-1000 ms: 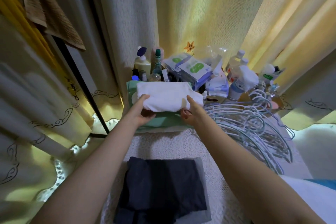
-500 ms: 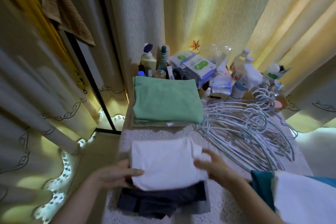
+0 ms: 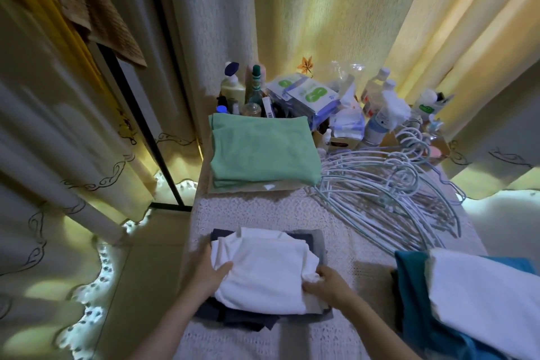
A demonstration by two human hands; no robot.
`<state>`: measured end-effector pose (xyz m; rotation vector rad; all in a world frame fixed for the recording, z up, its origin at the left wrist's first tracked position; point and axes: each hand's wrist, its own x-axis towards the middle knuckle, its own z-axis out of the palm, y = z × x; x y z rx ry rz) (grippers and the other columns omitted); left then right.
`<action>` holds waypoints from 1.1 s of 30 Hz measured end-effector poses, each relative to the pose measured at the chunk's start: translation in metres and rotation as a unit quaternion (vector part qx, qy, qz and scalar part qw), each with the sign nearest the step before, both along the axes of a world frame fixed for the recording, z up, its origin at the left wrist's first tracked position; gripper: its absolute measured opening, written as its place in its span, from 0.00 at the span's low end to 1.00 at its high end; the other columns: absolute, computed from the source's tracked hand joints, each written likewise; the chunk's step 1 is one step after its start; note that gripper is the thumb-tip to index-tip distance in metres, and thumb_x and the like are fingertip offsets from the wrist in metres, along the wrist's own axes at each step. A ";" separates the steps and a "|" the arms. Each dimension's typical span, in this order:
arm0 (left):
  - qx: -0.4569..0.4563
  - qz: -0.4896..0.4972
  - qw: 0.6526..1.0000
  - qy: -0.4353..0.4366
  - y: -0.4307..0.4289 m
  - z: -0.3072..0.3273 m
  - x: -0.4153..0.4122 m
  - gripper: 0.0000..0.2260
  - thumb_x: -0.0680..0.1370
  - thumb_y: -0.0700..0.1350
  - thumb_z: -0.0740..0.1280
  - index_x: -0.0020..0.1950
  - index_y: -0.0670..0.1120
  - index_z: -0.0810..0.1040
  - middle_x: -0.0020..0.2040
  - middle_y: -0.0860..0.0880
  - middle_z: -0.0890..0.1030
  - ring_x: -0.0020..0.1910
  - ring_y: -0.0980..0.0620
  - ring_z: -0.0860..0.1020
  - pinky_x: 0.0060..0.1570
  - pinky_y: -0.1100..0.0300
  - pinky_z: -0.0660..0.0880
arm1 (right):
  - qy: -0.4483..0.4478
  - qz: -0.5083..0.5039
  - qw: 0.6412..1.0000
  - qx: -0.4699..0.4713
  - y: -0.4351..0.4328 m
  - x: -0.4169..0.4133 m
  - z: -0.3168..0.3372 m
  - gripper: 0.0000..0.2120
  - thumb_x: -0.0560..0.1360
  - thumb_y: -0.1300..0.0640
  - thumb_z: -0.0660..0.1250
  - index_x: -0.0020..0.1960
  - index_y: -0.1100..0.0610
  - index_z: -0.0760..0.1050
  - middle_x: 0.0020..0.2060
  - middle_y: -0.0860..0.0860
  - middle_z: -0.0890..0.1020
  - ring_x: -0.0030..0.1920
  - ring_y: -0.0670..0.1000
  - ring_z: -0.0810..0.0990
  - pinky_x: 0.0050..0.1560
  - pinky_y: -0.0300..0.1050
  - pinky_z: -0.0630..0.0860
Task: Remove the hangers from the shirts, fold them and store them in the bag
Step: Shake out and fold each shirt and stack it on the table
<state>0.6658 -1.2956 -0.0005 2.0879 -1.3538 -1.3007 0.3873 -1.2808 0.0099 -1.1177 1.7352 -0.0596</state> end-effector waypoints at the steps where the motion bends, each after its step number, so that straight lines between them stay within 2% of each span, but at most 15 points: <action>1: 0.003 -0.006 0.999 -0.032 -0.002 -0.002 -0.002 0.34 0.75 0.48 0.70 0.75 0.41 0.57 0.73 0.41 0.64 0.71 0.43 0.65 0.64 0.55 0.66 | 0.009 -0.010 1.000 -0.002 0.000 0.005 -0.001 0.13 0.72 0.53 0.69 0.55 0.56 0.73 0.50 0.53 0.79 0.50 0.52 0.77 0.51 0.44 0.73; 3: -0.028 -0.017 0.994 -0.102 -0.008 -0.004 0.002 0.36 0.71 0.52 0.73 0.73 0.43 0.60 0.70 0.41 0.66 0.68 0.42 0.67 0.62 0.51 0.69 | 0.026 -0.015 0.999 -0.034 -0.005 0.006 0.001 0.13 0.70 0.53 0.69 0.52 0.55 0.71 0.50 0.53 0.79 0.50 0.53 0.77 0.52 0.49 0.74; 4: -0.053 -0.010 0.992 -0.115 -0.009 -0.005 0.007 0.38 0.69 0.54 0.75 0.72 0.45 0.60 0.70 0.42 0.65 0.67 0.42 0.67 0.62 0.48 0.69 | 0.036 -0.009 0.998 -0.058 -0.008 0.003 0.000 0.17 0.68 0.53 0.70 0.54 0.54 0.70 0.51 0.53 0.77 0.52 0.54 0.76 0.54 0.52 0.74; 5: -0.068 -0.006 0.993 -0.100 -0.009 -0.007 0.013 0.40 0.68 0.55 0.75 0.73 0.48 0.58 0.70 0.44 0.63 0.68 0.43 0.66 0.63 0.46 0.69 | 0.042 0.000 0.996 -0.076 -0.010 -0.001 -0.001 0.23 0.67 0.51 0.72 0.59 0.53 0.68 0.56 0.54 0.74 0.57 0.55 0.74 0.58 0.53 0.72; 7: -0.058 -0.007 0.998 0.002 -0.002 -0.009 0.021 0.43 0.68 0.61 0.73 0.76 0.55 0.52 0.74 0.49 0.58 0.72 0.46 0.61 0.68 0.44 0.65 | 0.026 -0.006 0.996 -0.086 -0.007 -0.011 -0.002 0.42 0.67 0.47 0.74 0.74 0.50 0.55 0.69 0.52 0.63 0.69 0.59 0.63 0.67 0.56 0.65; 9: -0.011 0.011 0.996 0.086 0.008 -0.015 0.023 0.49 0.63 0.70 0.69 0.76 0.57 0.50 0.76 0.50 0.57 0.73 0.47 0.60 0.71 0.44 0.62 | -0.006 -0.038 0.996 -0.080 -0.001 -0.016 -0.005 0.48 0.68 0.43 0.74 0.77 0.46 0.47 0.73 0.52 0.57 0.73 0.59 0.59 0.71 0.59 0.62; 12: 0.017 0.033 0.994 0.100 0.012 -0.026 0.022 0.54 0.56 0.74 0.66 0.76 0.53 0.55 0.74 0.49 0.63 0.71 0.47 0.66 0.69 0.48 0.64 | -0.099 -0.090 0.988 -0.078 0.009 -0.009 -0.011 0.45 0.71 0.45 0.72 0.77 0.49 0.48 0.75 0.52 0.59 0.73 0.53 0.62 0.71 0.53 0.63; 15: 0.036 0.012 0.993 0.113 0.004 -0.025 0.019 0.50 0.60 0.71 0.70 0.75 0.50 0.59 0.72 0.49 0.67 0.69 0.49 0.68 0.66 0.55 0.65 | -0.156 -0.091 0.981 -0.065 0.011 0.003 -0.010 0.39 0.74 0.45 0.68 0.76 0.46 0.49 0.74 0.48 0.62 0.68 0.47 0.65 0.66 0.47 0.65; 18: 0.017 -0.016 0.994 0.108 0.001 -0.021 0.018 0.38 0.69 0.61 0.72 0.73 0.49 0.62 0.71 0.48 0.68 0.67 0.50 0.69 0.65 0.57 0.66 | -0.167 -0.099 0.980 -0.050 0.009 0.007 -0.011 0.40 0.73 0.44 0.68 0.76 0.45 0.48 0.73 0.48 0.63 0.71 0.53 0.65 0.70 0.55 0.65; 19: 0.009 -0.015 0.995 0.097 0.003 -0.021 0.017 0.37 0.70 0.59 0.72 0.74 0.48 0.61 0.72 0.47 0.67 0.68 0.50 0.68 0.67 0.55 0.65 | -0.175 -0.102 0.978 -0.049 0.009 0.007 -0.011 0.41 0.73 0.44 0.69 0.76 0.44 0.48 0.73 0.48 0.63 0.71 0.54 0.66 0.70 0.57 0.65; 21: -0.002 -0.009 0.995 0.094 0.011 -0.017 0.015 0.42 0.68 0.63 0.71 0.75 0.47 0.59 0.72 0.48 0.66 0.70 0.49 0.67 0.69 0.53 0.64 | -0.189 -0.114 0.974 -0.049 0.012 0.006 -0.012 0.41 0.72 0.44 0.70 0.76 0.43 0.49 0.72 0.47 0.65 0.70 0.54 0.67 0.69 0.59 0.67; 23: -0.005 -0.004 0.994 0.106 0.018 -0.013 0.011 0.47 0.63 0.69 0.70 0.75 0.47 0.59 0.71 0.49 0.67 0.68 0.51 0.67 0.66 0.55 0.65 | -0.187 -0.128 0.972 -0.055 0.016 0.004 -0.014 0.40 0.71 0.44 0.71 0.75 0.42 0.52 0.70 0.47 0.68 0.68 0.53 0.70 0.67 0.58 0.69; 27: 0.018 0.008 0.991 0.135 0.022 -0.015 0.005 0.49 0.64 0.65 0.71 0.77 0.47 0.52 0.70 0.52 0.65 0.70 0.50 0.66 0.65 0.57 0.63 | -0.202 -0.127 0.970 -0.051 0.018 0.000 -0.013 0.36 0.69 0.44 0.72 0.71 0.41 0.58 0.63 0.43 0.73 0.60 0.47 0.75 0.61 0.50 0.74; 30: 0.027 0.003 0.986 0.162 0.018 -0.011 0.008 0.45 0.66 0.66 0.71 0.75 0.52 0.55 0.65 0.56 0.67 0.63 0.57 0.68 0.60 0.60 0.63 | -0.209 -0.130 0.968 -0.050 0.019 0.002 -0.009 0.34 0.68 0.42 0.71 0.69 0.39 0.59 0.58 0.36 0.73 0.56 0.40 0.75 0.51 0.39 0.75; 33: 0.032 0.016 0.980 0.195 0.015 0.000 0.013 0.42 0.60 0.71 0.70 0.68 0.58 0.59 0.59 0.63 0.71 0.54 0.65 0.71 0.57 0.61 0.66 | -0.202 -0.143 0.967 -0.063 0.017 0.006 -0.001 0.34 0.68 0.39 0.71 0.69 0.40 0.61 0.59 0.39 0.75 0.56 0.39 0.75 0.44 0.34 0.73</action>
